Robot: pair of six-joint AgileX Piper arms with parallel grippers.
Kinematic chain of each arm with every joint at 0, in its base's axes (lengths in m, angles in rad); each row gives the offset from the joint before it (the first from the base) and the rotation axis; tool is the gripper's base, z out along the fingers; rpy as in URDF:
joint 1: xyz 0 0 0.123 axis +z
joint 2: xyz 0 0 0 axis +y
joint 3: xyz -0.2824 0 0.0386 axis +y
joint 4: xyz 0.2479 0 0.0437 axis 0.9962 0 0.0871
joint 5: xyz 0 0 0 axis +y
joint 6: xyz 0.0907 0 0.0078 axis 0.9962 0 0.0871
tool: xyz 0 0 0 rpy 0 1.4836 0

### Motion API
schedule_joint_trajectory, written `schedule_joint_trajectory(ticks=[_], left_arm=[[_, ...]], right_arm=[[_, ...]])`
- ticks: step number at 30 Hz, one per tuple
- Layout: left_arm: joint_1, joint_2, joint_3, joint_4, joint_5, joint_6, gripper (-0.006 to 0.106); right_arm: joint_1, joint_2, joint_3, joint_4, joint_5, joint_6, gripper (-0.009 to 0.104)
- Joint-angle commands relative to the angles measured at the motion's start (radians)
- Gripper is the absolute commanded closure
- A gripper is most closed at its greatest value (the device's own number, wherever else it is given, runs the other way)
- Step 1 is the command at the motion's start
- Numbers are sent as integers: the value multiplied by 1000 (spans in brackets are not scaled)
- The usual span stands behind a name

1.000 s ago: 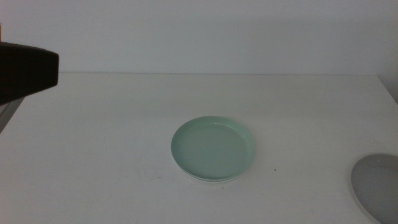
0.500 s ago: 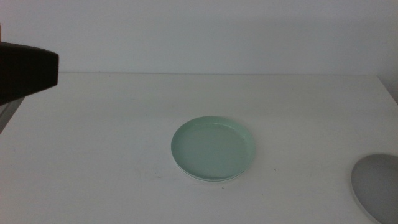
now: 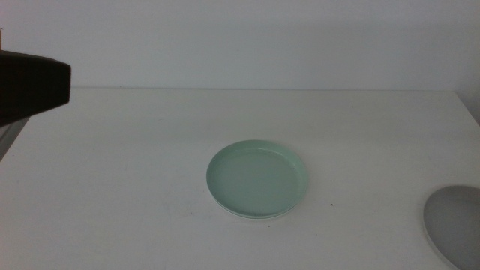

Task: Stack the three bowls on top of each other.

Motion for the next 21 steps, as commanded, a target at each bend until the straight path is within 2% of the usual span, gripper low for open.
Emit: schedule_joint_trajectory(ticks=[1, 5, 7, 10, 12, 17, 19, 21], left_arm=[[1, -6, 3, 0, -12, -6, 7], [1, -6, 3, 0, -12, -6, 7], [1, -6, 3, 0, -12, -6, 7], [1, -6, 3, 0, -12, -6, 7], [1, -6, 3, 0, -12, -6, 7], [1, -6, 3, 0, -12, -6, 7], [1, -6, 3, 0, -12, -6, 7], [1, -6, 3, 0, -12, -6, 7]], right_arm=[[-6, 18, 6, -63, 1, 9, 66], [-6, 18, 6, -78, 5, 9, 90], [-6, 14, 6, -78, 5, 9, 98], [-6, -7, 4, -76, 5, 36, 98], [-4, -38, 2, -52, 3, 47, 98], [25, -172, -2, 110, 1, -26, 98], [61, -227, -25, 154, 20, -49, 98], [118, -259, -79, 170, 80, -50, 98]])
